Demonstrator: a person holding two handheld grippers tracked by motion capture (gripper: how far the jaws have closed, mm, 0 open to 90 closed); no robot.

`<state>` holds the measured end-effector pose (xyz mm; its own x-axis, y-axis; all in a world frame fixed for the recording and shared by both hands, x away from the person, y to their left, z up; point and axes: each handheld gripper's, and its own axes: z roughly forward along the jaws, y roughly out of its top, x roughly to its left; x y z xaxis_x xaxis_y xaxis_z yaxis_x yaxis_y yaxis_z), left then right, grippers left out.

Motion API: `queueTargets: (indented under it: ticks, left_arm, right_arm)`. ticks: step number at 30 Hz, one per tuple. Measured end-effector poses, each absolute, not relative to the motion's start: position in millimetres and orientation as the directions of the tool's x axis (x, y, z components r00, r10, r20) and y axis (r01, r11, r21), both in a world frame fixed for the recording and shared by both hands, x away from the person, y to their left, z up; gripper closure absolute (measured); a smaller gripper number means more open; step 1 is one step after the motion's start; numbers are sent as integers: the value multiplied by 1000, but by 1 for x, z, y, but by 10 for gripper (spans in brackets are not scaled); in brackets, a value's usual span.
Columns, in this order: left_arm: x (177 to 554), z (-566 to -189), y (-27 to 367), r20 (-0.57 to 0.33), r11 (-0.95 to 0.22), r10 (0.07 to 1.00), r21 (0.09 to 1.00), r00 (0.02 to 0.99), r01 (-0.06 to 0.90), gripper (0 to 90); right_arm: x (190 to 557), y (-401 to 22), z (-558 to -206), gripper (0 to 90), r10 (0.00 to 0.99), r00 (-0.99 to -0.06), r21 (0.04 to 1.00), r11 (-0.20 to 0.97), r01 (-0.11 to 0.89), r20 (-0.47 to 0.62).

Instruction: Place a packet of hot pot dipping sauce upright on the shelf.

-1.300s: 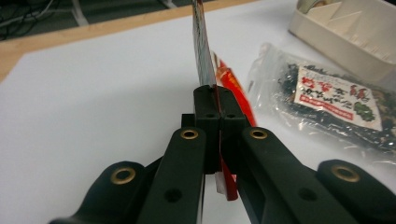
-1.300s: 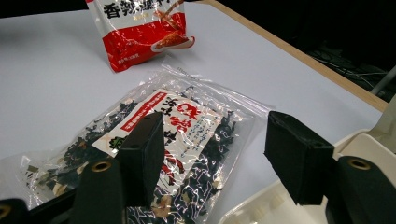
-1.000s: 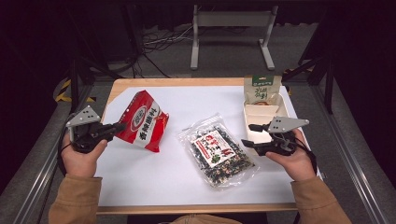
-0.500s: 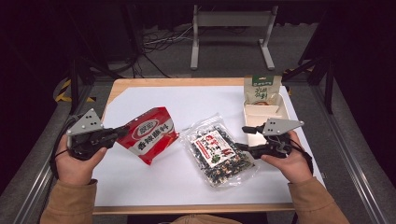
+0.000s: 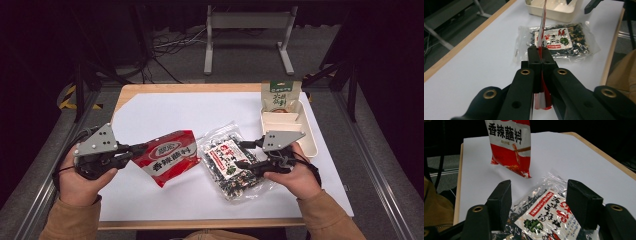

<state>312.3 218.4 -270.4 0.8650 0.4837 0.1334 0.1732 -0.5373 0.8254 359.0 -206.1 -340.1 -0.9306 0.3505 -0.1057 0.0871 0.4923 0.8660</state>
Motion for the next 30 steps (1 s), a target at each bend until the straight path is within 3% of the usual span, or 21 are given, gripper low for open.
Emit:
queueTargets:
  ticks: [21,24,30]
  left_arm:
    - [303,-270,189,137,-544,340,836,930,76,899]
    - [303,-272,186,134,-542,335,837,933,74,899]
    - [304,-273,184,126,-540,328,838,936,76,899]
  right_arm:
    - [364,-143,-354,398,194,-981,837,540,84,-28]
    - [365,-137,-358,440,173,-984,828,557,72,-31]
    - [368,-128,-364,610,133,-991,806,590,59,-25]
